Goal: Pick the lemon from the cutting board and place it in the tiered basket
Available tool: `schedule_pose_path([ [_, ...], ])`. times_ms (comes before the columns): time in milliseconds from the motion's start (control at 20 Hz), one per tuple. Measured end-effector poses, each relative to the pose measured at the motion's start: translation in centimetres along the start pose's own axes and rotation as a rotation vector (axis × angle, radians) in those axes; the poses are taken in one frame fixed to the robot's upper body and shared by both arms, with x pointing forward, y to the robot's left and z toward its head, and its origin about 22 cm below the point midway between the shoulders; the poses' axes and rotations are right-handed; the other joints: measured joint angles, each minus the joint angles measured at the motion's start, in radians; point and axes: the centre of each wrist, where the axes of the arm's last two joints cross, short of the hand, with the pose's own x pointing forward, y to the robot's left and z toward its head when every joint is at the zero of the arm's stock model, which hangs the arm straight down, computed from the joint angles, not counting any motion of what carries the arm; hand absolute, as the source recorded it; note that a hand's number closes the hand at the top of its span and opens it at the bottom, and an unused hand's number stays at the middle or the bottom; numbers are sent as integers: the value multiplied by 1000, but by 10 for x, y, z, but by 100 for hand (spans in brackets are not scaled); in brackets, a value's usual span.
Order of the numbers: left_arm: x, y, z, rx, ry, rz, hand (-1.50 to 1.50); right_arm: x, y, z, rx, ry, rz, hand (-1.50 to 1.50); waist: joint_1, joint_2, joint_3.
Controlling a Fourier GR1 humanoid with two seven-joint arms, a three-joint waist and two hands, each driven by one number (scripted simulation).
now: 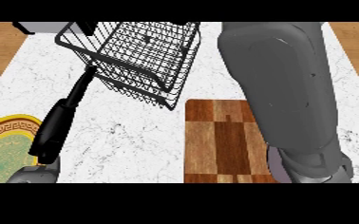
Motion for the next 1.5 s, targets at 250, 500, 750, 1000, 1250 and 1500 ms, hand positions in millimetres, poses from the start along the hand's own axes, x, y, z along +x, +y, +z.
schedule_pose_path([
  [250,0,-1,-4,-12,-15,5,0,22,23,-25,48,27,-15,150,11,4,0],
  [500,6,-3,-8,-24,-30,2,0,20,57,-46,72,64,-30,150,28,10,-1],
  [750,10,-8,-15,-44,-48,10,0,5,80,-60,54,96,-158,-150,54,18,-1],
  [1000,13,-13,-21,-66,-66,9,0,-6,94,-67,63,69,-283,-150,82,26,-1],
  [1250,17,-15,-24,-69,-68,11,0,-15,97,-71,-42,17,-444,-150,89,29,-1],
  [1500,11,-10,-17,-46,-49,11,0,-23,93,-78,-264,47,-517,-150,57,20,-1],
])
